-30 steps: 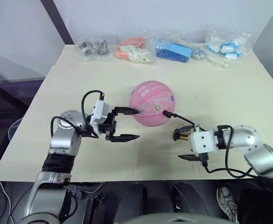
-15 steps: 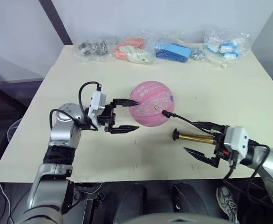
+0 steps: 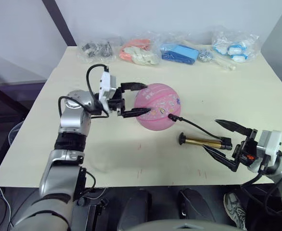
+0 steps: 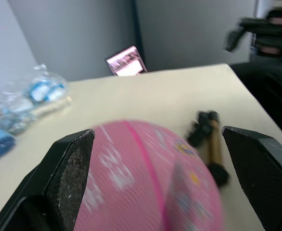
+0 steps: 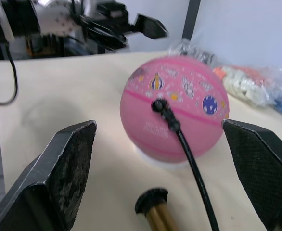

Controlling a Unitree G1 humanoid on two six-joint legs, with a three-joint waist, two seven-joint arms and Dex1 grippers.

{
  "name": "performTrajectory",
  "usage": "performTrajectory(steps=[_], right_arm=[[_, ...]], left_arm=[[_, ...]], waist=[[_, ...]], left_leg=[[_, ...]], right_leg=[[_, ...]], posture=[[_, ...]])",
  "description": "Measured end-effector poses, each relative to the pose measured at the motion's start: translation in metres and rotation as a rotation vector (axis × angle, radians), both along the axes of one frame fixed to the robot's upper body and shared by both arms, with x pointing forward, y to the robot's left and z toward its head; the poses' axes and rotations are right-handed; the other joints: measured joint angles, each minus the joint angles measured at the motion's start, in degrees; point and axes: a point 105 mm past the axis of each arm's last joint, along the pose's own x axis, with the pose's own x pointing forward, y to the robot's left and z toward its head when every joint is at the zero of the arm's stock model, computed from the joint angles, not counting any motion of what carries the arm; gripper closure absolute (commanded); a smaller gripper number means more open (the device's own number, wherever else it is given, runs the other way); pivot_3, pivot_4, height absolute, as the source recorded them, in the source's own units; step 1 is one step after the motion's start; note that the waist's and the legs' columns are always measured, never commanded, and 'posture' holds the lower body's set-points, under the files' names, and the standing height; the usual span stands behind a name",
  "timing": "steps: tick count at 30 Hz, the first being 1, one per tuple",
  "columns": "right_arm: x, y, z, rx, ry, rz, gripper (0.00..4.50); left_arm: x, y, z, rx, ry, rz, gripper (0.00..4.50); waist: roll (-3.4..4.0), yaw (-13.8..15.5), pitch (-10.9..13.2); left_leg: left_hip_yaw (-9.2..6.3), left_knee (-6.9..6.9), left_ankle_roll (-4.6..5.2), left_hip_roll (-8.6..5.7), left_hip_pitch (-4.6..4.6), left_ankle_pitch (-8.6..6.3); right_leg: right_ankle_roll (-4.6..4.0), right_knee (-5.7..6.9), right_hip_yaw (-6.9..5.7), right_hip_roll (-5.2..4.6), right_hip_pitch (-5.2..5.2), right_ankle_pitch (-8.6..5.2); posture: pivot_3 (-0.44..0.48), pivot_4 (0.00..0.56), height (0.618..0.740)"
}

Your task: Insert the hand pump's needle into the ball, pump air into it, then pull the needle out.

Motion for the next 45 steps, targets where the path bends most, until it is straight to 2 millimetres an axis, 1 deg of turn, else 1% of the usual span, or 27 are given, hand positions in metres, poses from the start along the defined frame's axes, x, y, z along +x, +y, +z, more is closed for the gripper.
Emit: performTrajectory(steps=[4,5,7,11,13,19,28,30,32,34,36,39,43,45], right_arm=[[0.000,0.001,0.002,0.006,-0.011,-0.003,0.14],[0.000,0.002,0.003,0.009,-0.019,-0.001,0.14],[0.000,0.002,0.004,0.010,-0.026,-0.001,0.14],[0.001,0.006,0.006,0.017,-0.040,0.008,0.14],[0.001,0.007,0.006,0.020,-0.039,0.009,0.14],[0.001,0.007,0.005,0.016,-0.038,0.007,0.14],[0.004,0.012,0.005,-0.004,-0.050,0.015,0.14],[0.008,0.016,0.005,-0.010,-0.049,0.024,0.14],[0.012,0.018,0.000,-0.024,-0.030,0.013,0.14],[0.018,0.023,-0.005,-0.045,0.005,0.004,0.14],[0.022,0.029,-0.009,-0.066,0.024,-0.003,0.14],[0.034,0.037,-0.013,-0.113,0.042,-0.031,0.14],[0.057,0.050,-0.015,-0.196,0.066,-0.093,0.14],[0.061,0.055,-0.013,-0.212,0.066,-0.094,0.14]], left_arm=[[0.013,-0.010,0.007,-0.014,-0.011,0.064,0.00],[0.020,-0.018,0.012,-0.028,-0.004,0.098,0.00],[0.025,-0.022,0.015,-0.041,0.005,0.120,0.00],[0.035,-0.034,0.015,-0.039,0.029,0.176,0.00],[0.037,-0.040,0.009,-0.014,0.052,0.182,0.00],[0.038,-0.034,-0.006,0.047,0.112,0.209,0.00],[0.037,-0.033,-0.010,0.095,0.107,0.211,0.00],[0.037,-0.032,-0.014,0.094,0.121,0.217,0.00],[0.038,-0.031,-0.015,0.094,0.121,0.221,0.00],[0.039,-0.030,-0.020,0.091,0.139,0.231,0.00],[0.040,-0.030,-0.021,0.090,0.132,0.235,0.00],[0.042,-0.031,-0.025,0.083,0.136,0.237,0.00],[0.044,-0.032,-0.028,0.077,0.138,0.245,0.00],[0.045,-0.033,-0.029,0.072,0.141,0.247,0.00]], waist=[[0.00,-0.02,0.00],[-0.01,0.00,0.00],[-0.01,-0.07,0.00],[-0.01,-0.07,0.00],[-0.01,-0.13,0.01],[-0.01,-0.11,0.01],[-0.02,-0.18,-0.02],[-0.03,-0.22,-0.03],[-0.04,-0.17,-0.04],[-0.08,-0.19,-0.08],[-0.08,-0.22,-0.21],[-0.09,-0.13,-0.56],[-0.16,-0.13,-0.95],[-0.17,-0.01,-1.09]], left_leg=[[-0.01,0.01,0.00,0.00,0.01,0.00],[-0.01,0.05,-0.01,-0.01,-0.02,0.00],[0.01,0.06,-0.05,-0.01,-0.02,0.03],[0.00,0.07,-0.06,-0.02,-0.02,0.03],[0.00,0.07,-0.19,-0.02,-0.02,0.11],[0.00,0.07,-0.20,-0.02,-0.02,0.12],[0.04,0.07,-0.20,-0.02,0.07,0.11],[0.02,0.06,-0.19,-0.04,0.15,0.11],[0.04,0.01,-0.05,-0.05,0.33,0.02],[0.07,-0.19,0.01,-0.10,0.64,-0.01],[0.10,-0.27,0.02,-0.11,0.74,-0.01],[0.11,-0.30,0.02,-0.12,0.76,-0.01],[0.10,-0.31,0.02,-0.13,0.78,-0.01],[0.09,-0.32,0.02,-0.14,0.77,-0.01]], right_leg=[[0.00,0.01,-0.01,0.01,0.00,0.00],[0.01,0.01,-0.01,0.00,0.00,0.00],[0.01,0.01,0.02,0.01,0.00,0.00],[0.01,0.03,0.02,0.01,0.00,0.00],[0.01,0.03,0.02,0.01,-0.01,0.00],[0.01,0.03,0.03,0.01,-0.01,0.00],[0.01,0.06,0.13,0.03,0.01,0.00],[0.01,0.09,0.23,0.05,0.03,0.00],[0.01,0.08,0.28,0.05,0.17,0.00],[0.01,0.05,0.46,0.05,0.36,0.00],[0.01,0.04,0.54,0.07,0.37,-0.01],[0.01,0.02,0.56,0.06,0.38,-0.01],[0.01,0.02,0.56,0.06,0.38,-0.01],[0.01,-0.01,0.56,0.05,0.39,-0.01]], posture=[[0.000,0.150,0.740],[0.000,0.150,0.740],[0.000,0.150,0.740],[0.000,0.150,0.740],[0.000,0.150,0.740],[0.000,0.150,0.740],[0.000,0.150,0.740],[0.000,0.150,0.740],[0.000,0.150,0.740],[0.000,0.150,0.740],[0.000,0.150,0.740],[0.000,0.150,0.740],[0.000,0.150,0.740],[0.000,0.150,0.740]])
